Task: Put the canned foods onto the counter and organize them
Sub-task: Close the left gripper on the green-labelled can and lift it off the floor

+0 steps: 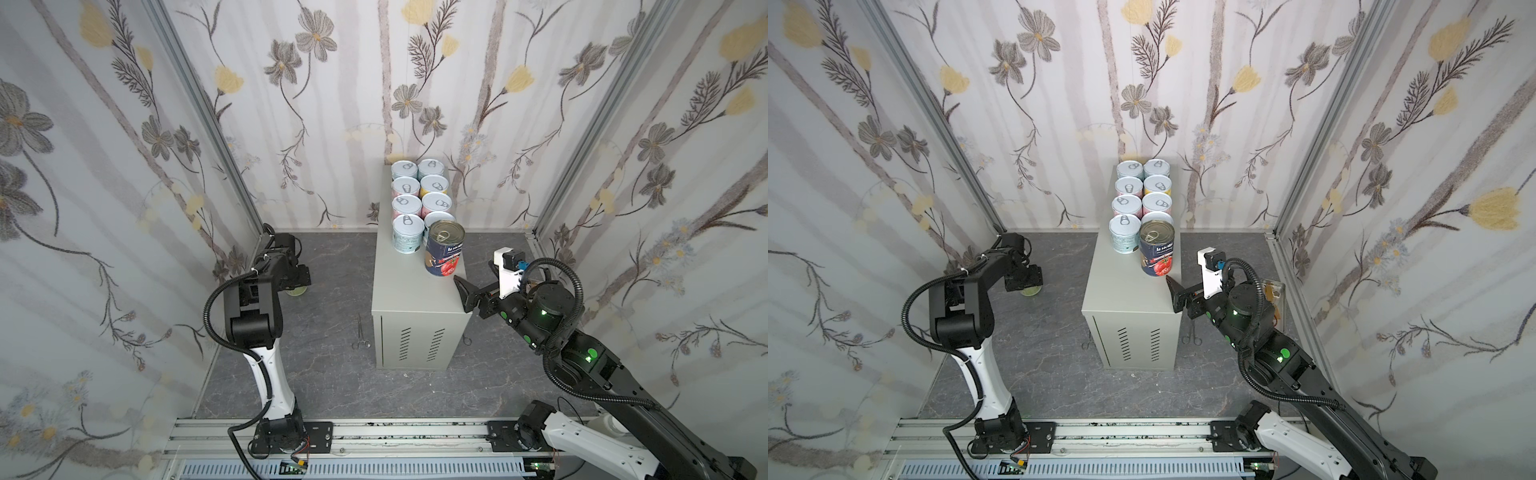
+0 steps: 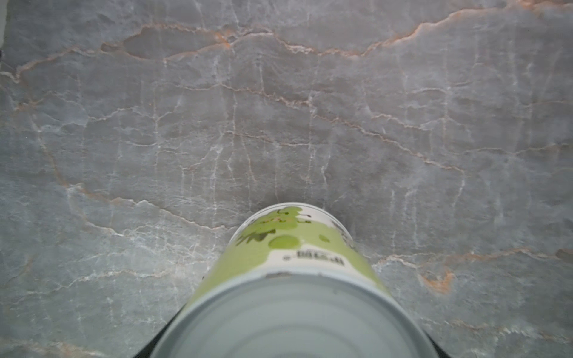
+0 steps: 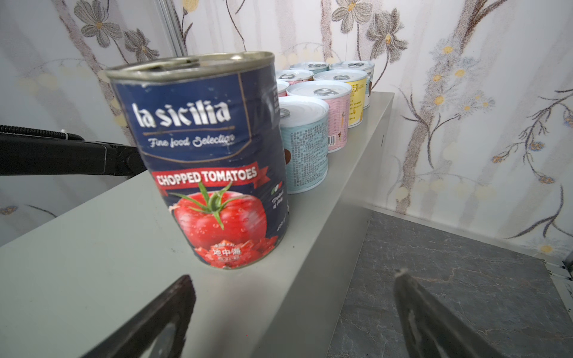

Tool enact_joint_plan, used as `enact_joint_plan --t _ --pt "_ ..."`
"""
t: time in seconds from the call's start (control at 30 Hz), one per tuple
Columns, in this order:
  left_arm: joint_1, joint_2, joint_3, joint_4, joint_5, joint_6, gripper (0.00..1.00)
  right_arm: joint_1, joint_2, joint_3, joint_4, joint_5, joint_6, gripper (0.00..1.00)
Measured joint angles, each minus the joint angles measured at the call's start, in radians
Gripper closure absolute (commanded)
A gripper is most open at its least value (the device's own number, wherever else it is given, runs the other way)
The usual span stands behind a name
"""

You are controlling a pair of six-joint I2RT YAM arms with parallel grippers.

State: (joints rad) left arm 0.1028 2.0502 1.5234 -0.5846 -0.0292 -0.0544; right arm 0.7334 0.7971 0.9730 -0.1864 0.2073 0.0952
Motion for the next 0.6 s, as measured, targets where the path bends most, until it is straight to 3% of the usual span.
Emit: enact_joint_plan --t 0.6 --pt "-0.056 -0.197 -0.083 -0.034 0.008 -0.003 0.33 -0.026 0.035 0.004 0.038 -0.053 -0.030 0.00"
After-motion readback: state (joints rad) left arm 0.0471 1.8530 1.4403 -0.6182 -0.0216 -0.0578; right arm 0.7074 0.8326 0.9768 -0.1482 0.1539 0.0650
